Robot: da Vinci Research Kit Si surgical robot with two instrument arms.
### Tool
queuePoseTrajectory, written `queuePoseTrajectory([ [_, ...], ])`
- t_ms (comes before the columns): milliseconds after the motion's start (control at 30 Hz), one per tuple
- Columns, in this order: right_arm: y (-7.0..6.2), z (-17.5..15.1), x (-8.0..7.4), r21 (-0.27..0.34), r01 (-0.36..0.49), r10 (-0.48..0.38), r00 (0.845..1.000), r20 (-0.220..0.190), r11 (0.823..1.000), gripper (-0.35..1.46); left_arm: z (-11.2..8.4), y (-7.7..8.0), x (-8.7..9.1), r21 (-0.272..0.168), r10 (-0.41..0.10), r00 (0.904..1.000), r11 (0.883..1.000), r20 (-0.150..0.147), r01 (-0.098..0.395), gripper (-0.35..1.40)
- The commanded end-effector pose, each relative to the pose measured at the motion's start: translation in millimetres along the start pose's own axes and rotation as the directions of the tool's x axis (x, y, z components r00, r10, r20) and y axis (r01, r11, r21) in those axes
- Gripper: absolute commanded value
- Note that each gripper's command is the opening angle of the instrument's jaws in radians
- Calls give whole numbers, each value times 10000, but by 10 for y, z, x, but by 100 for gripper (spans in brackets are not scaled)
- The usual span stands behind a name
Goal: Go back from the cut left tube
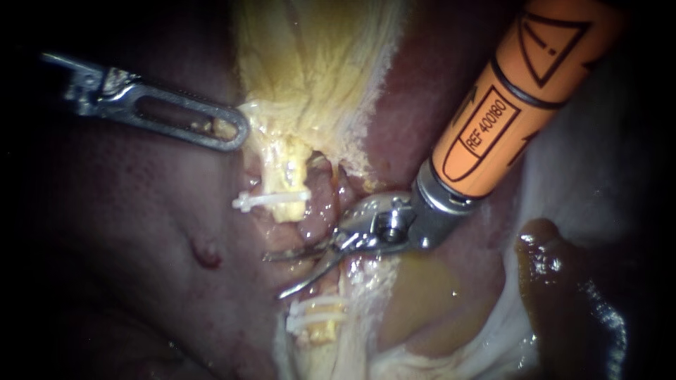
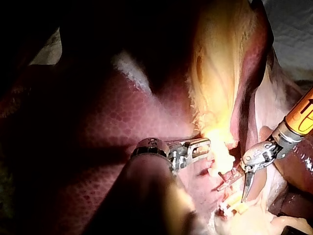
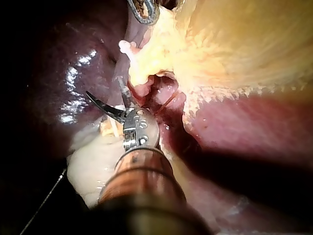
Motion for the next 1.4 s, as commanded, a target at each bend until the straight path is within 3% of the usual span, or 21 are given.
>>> queuePoseTrajectory([
  [33,-2,-3,-2,-243,189,-192,9998,-98,9995,130,0,0,0,1,3,10000,10000,2,-3,-35],
  [167,-16,-9,-5,-1193,837,-892,9951,-420,9893,138,0,2,1,4,10,10000,10000,0,-10,-35],
  [233,-25,-13,-9,-2135,1395,-1548,9863,-569,9669,143,0,2,1,5,11,10000,10000,-2,-11,-35],
  [300,-32,-18,-13,-2662,1862,-2074,9768,-533,9458,143,0,3,1,6,14,10000,10000,-3,-14,-35],
  [400,-41,-29,-18,-3425,2727,-2879,9576,70,8990,143,1,5,2,4,20,10000,10000,-1,-20,-35],
  [533,-51,-55,-16,-4181,3203,-3081,9462,986,8501,145,2,7,2,4,26,10000,10000,0,-26,-35],
  [767,-68,-118,-6,-5107,3475,-3190,9365,1458,7865,145,3,7,3,-3,34,10000,10000,6,-34,-35],
  [900,-74,-144,-8,-5102,3677,-3309,9291,1652,7775,145,4,8,3,-4,37,10000,10000,7,-37,-35],
  [1000,-77,-158,-9,-4821,3585,-3322,9324,1425,7994,145,4,8,3,-5,37,10000,10000,8,-37,-35],
  [1400,-75,-168,-12,-4799,3568,-3370,9324,1306,8015,145,6,8,3,-15,37,10000,10000,17,-37,-35],
])
